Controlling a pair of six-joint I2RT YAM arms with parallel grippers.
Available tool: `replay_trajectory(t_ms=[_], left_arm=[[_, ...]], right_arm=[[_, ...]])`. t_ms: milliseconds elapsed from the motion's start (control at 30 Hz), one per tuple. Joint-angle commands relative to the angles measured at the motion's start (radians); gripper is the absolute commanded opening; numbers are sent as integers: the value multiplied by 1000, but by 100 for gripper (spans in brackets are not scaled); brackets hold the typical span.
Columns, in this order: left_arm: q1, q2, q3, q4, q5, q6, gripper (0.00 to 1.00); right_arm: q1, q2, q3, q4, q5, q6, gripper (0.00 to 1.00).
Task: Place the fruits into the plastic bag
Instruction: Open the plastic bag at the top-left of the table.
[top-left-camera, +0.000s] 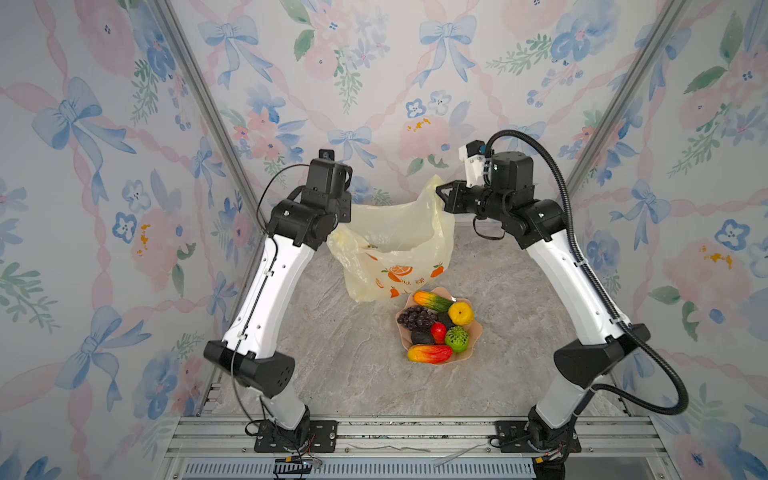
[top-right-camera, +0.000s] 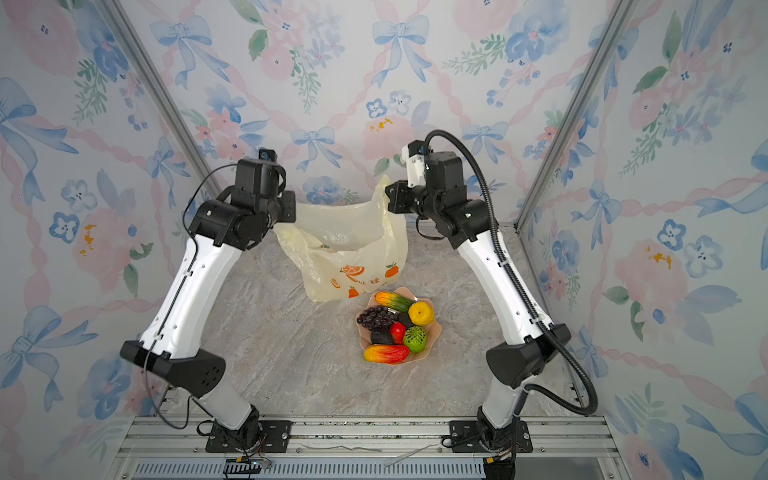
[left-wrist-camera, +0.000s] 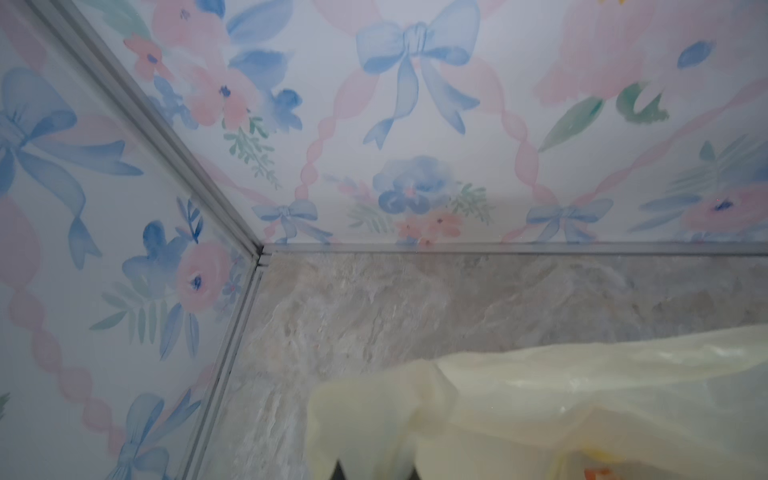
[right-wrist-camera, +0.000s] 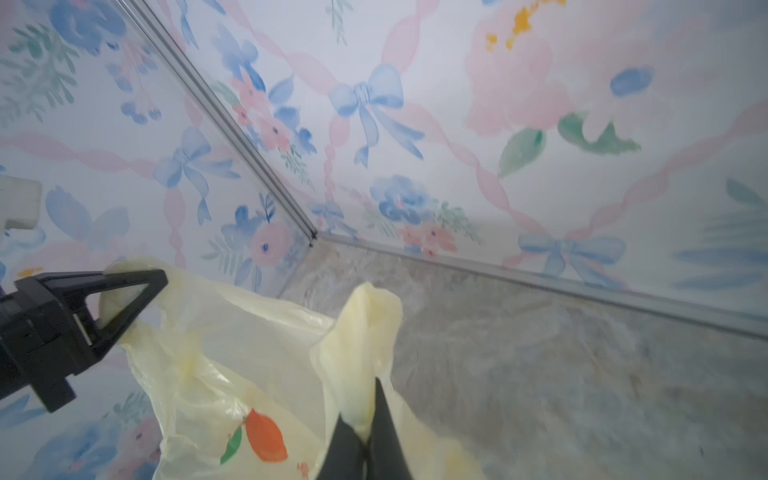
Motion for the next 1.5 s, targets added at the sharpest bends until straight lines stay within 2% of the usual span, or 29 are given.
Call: replay_trajectory(t_ms=[0,67,100,167,233,267,333,400,433,500,567,633,667,700,767,867,1100,1300,1467], left_arm=[[2,51,250,29,52,5,0],[-20,12,278,126,55,-2,0],[-50,-18,265,194,46,29,0],[-147,-93,200,342,-17,139,0],[-268,-187,79,526,-73,292,0],[-328,-246,-18,632,-99,380,0],[-395,-371,-238,823,-117,474,0],[-417,-533,-554,1051,-107,522,0],[-420,-606,-707,1149,-105,546,0],[-417,-740,-1037,1350,-159,591,0],[-360,-791,-1267,1350,-227,560,0],[-247,-774,-1380,1131,-182,369,0],[-210,-767,-1415,1030,-162,256,0],[-206,-782,-1452,996,-148,193,0],[-229,-870,-1538,1025,-117,150,0],[-236,-960,-1548,1017,-150,139,0],[-235,-962,-1328,800,-136,130,0],[-234,-898,-1144,654,-140,123,0],[-233,-808,-1037,470,-133,58,0]], right_arm=[[30,97,324,-26,39,-49,0],[53,101,426,27,51,-70,0],[67,63,405,87,56,-77,0],[101,-47,269,226,63,-105,0],[154,-172,123,331,88,-163,0],[188,-227,68,354,108,-206,0],[238,-305,-24,364,138,-281,0],[259,-376,-165,367,169,-328,0],[257,-410,-252,373,195,-339,0],[223,-490,-545,442,266,-311,0],[138,-486,-810,476,248,-175,0],[65,-395,-936,400,116,-46,0],[68,-368,-975,368,74,-36,0],[99,-369,-1019,364,85,-54,0],[166,-403,-1053,352,162,-103,0],[183,-444,-992,283,181,-94,0],[182,-519,-833,229,132,-54,0],[154,-503,-751,225,80,-23,0],[146,-488,-744,226,65,2,0]])
